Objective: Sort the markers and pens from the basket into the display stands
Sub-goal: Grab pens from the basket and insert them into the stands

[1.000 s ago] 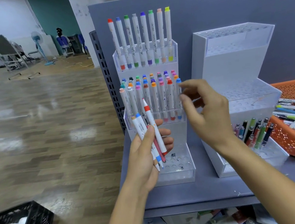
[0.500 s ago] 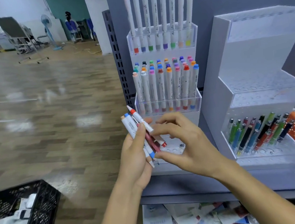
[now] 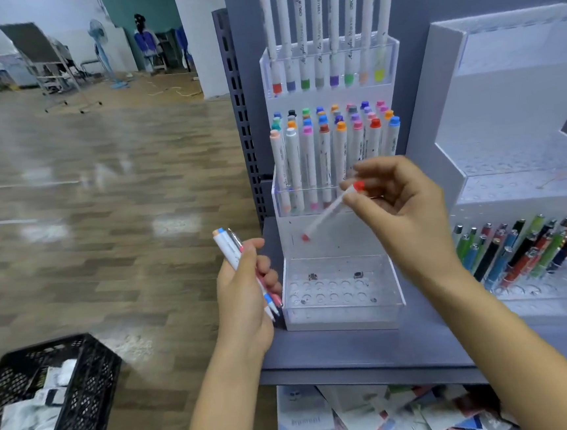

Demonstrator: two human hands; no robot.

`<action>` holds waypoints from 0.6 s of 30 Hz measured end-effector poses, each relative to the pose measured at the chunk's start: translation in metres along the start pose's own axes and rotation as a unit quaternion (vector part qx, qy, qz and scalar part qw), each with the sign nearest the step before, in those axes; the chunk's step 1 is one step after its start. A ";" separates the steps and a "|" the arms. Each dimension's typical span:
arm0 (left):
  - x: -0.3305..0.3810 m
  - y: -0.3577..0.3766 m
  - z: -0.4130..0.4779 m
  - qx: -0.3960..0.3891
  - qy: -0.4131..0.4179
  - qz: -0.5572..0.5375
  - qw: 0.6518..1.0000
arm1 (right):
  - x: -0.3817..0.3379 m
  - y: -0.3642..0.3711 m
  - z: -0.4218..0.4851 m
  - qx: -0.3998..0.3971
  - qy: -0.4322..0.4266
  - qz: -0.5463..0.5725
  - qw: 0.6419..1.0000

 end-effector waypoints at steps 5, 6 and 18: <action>-0.005 -0.003 0.006 0.034 -0.037 -0.047 0.998 | -0.003 0.006 0.002 0.011 -0.068 -0.055 0.996; -0.006 -0.003 0.006 0.033 -0.050 -0.058 0.997 | -0.001 0.011 0.001 0.006 -0.094 -0.075 0.993; -0.002 0.000 -0.001 -0.036 -0.043 -0.080 0.995 | 0.054 0.051 -0.013 -0.082 -0.218 -0.250 0.940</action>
Point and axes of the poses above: each hand's wrist, its own z-axis towards the middle knuckle, its own y-axis out of the palm, x = y × z, the point moved 3 cm from there along z, towards the middle knuckle, and after that the axes turned 7 degrees about z, right-handed, at the moved point
